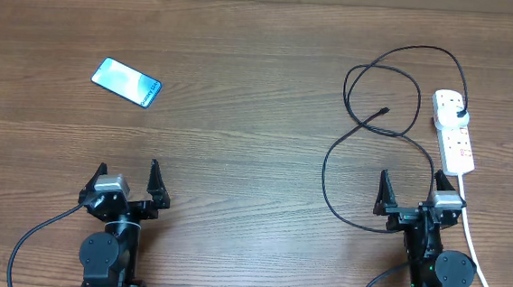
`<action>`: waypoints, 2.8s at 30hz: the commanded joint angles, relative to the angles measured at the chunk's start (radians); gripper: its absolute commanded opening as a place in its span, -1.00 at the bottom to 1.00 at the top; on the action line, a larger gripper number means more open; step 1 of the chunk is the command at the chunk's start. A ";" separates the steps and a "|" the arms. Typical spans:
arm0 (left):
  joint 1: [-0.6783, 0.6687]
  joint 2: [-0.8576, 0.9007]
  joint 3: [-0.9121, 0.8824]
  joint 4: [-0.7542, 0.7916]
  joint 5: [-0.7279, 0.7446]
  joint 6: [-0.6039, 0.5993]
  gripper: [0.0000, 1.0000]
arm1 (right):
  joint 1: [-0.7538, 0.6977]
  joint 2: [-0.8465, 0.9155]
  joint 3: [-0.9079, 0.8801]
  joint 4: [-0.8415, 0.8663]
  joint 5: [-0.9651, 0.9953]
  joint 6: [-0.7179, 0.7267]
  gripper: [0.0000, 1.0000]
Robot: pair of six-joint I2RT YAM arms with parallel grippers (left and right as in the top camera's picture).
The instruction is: Plug charger to phone and switch on socket
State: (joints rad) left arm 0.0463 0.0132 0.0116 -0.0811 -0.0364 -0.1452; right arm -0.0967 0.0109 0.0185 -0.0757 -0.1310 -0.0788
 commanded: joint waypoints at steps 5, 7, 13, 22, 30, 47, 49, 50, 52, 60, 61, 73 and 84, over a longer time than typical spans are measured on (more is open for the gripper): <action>0.000 -0.009 -0.006 0.004 0.010 0.026 0.99 | -0.002 -0.008 -0.011 0.007 -0.005 0.003 1.00; 0.000 -0.009 -0.006 0.004 0.010 0.026 0.99 | -0.002 -0.008 -0.011 0.007 -0.005 0.003 1.00; 0.000 -0.009 -0.006 0.004 0.010 0.026 0.99 | -0.002 -0.008 -0.011 0.007 -0.005 0.003 1.00; 0.000 -0.009 -0.006 0.004 0.010 0.026 0.99 | -0.002 -0.008 -0.011 0.007 -0.005 0.003 1.00; 0.000 -0.009 -0.006 0.004 0.010 0.026 0.99 | -0.002 -0.008 -0.011 0.007 -0.005 0.003 0.99; 0.000 -0.009 -0.006 0.004 0.010 0.026 0.99 | -0.002 -0.008 -0.011 0.007 -0.005 0.003 0.99; 0.000 -0.009 -0.006 0.004 0.010 0.026 0.99 | -0.002 -0.008 -0.011 0.007 -0.005 0.003 0.99; 0.000 -0.009 -0.006 0.004 0.010 0.026 0.99 | -0.002 -0.008 -0.011 0.007 -0.005 0.003 1.00; 0.000 -0.009 -0.006 0.004 0.010 0.026 0.99 | -0.002 -0.008 -0.011 0.007 -0.005 0.003 1.00; 0.000 -0.009 -0.006 0.004 0.010 0.026 0.99 | -0.002 -0.008 -0.011 0.007 -0.005 0.003 1.00; 0.000 -0.009 -0.006 0.004 0.010 0.026 0.99 | -0.002 -0.008 -0.011 0.007 -0.005 0.003 0.99; 0.000 -0.009 -0.006 0.004 0.010 0.026 0.99 | -0.002 -0.008 -0.011 0.007 -0.005 0.003 1.00; 0.000 -0.009 -0.006 0.015 -0.044 0.032 0.99 | -0.002 -0.008 -0.011 0.007 -0.005 0.003 1.00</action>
State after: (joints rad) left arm 0.0463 0.0132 0.0116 -0.0776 -0.0410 -0.1379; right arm -0.0967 0.0109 0.0185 -0.0753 -0.1310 -0.0780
